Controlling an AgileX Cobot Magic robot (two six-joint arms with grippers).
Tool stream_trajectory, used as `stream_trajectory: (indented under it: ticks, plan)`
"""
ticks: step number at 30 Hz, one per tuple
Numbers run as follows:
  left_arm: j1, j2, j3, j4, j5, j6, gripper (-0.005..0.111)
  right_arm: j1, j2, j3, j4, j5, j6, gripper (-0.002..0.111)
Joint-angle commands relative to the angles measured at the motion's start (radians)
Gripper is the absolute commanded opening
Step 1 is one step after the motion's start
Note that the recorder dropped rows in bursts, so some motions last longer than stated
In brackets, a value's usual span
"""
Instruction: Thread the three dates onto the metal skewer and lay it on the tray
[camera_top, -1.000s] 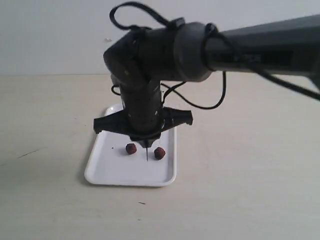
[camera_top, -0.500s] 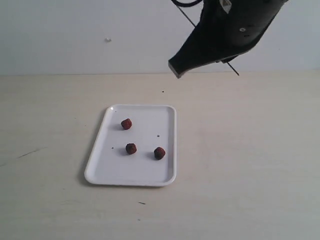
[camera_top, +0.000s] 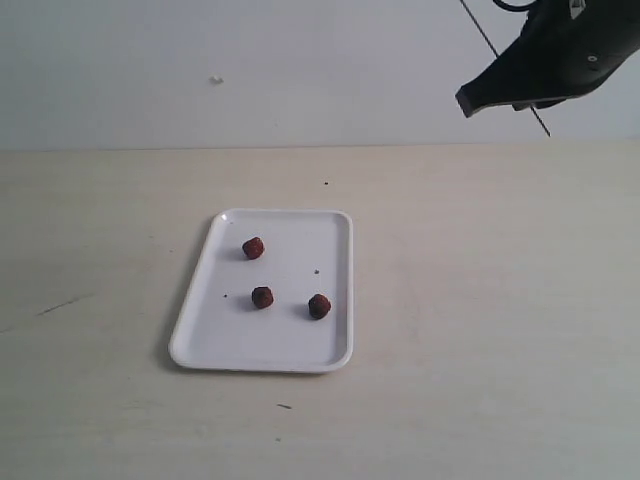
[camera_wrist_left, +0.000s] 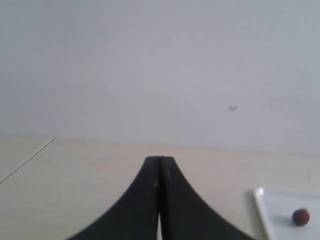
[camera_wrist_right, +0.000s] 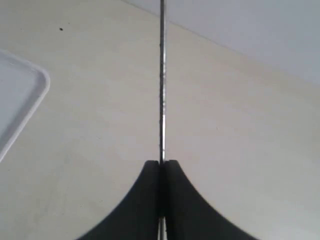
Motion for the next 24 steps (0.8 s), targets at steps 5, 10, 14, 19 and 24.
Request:
stream_trajectory:
  ticks: [5, 10, 14, 19, 24]
  plan:
    - [-0.006, -0.006, 0.0, -0.192, -0.228, -0.209, 0.0, -0.067, 0.122, 0.006, 0.075, -0.056, -0.05, 0.0]
    - [-0.006, -0.006, 0.0, -0.2, -0.296, -0.26, 0.0, -0.067, 0.157, 0.006, 0.102, -0.111, -0.057, 0.0]
    - [-0.006, -0.005, -0.071, -0.165, -0.407, -0.372, 0.0, -0.065, 0.159, 0.006, 0.113, -0.117, -0.057, 0.0]
    - [-0.006, 0.202, -0.336, 0.094, -0.351, -0.541, 0.0, -0.065, 0.159, 0.006, 0.129, -0.123, -0.057, 0.0]
    - [-0.006, 0.584, -0.65, 0.205, -0.12, -0.539, 0.0, -0.065, 0.159, 0.006, 0.14, -0.117, -0.06, 0.0]
